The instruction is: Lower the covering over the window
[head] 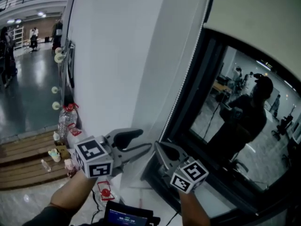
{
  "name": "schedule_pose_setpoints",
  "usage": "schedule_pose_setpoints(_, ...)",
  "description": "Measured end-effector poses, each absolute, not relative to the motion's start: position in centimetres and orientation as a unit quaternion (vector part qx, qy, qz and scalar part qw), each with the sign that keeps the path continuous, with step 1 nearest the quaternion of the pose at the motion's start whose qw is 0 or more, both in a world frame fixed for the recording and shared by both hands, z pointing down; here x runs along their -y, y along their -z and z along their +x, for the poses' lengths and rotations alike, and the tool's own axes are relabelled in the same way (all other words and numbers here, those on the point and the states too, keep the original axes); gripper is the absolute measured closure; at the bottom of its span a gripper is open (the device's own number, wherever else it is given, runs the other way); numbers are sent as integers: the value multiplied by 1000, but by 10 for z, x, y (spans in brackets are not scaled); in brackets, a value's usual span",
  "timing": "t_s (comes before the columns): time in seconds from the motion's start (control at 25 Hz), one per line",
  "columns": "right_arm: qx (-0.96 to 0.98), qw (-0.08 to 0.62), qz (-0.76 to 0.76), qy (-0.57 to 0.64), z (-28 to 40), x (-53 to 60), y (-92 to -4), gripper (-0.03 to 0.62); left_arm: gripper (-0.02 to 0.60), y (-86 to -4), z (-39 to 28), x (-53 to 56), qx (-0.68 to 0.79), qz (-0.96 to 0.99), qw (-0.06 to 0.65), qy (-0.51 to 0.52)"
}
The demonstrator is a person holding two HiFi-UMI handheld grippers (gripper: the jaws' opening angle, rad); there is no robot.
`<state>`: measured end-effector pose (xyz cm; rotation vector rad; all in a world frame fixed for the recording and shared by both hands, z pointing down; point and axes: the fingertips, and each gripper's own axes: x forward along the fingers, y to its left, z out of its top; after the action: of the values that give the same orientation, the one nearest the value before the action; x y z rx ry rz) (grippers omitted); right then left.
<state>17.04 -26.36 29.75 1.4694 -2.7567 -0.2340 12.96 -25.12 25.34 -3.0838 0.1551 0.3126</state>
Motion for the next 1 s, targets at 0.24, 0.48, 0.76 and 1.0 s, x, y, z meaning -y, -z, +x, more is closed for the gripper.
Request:
schedule_pose_setpoints(0.24,879,-3,474,61,169,257,-324,600,348,-252,136,254,-45,-994,13,-100)
schedule_pose_setpoints(0.48,883,-3,466,59,165,250,-339,606,348,-253,151,249,-28,-995,11,-97)
schedule_pose_setpoints(0.76,886,3,462,49,155,248,-356,606,348,-251,152,253,-24,-994,-4,-105)
schedule_pose_setpoints(1.0,886,-5,462,45,155,246,-370,606,348,-252,158,251,-22,-994,-2,-104)
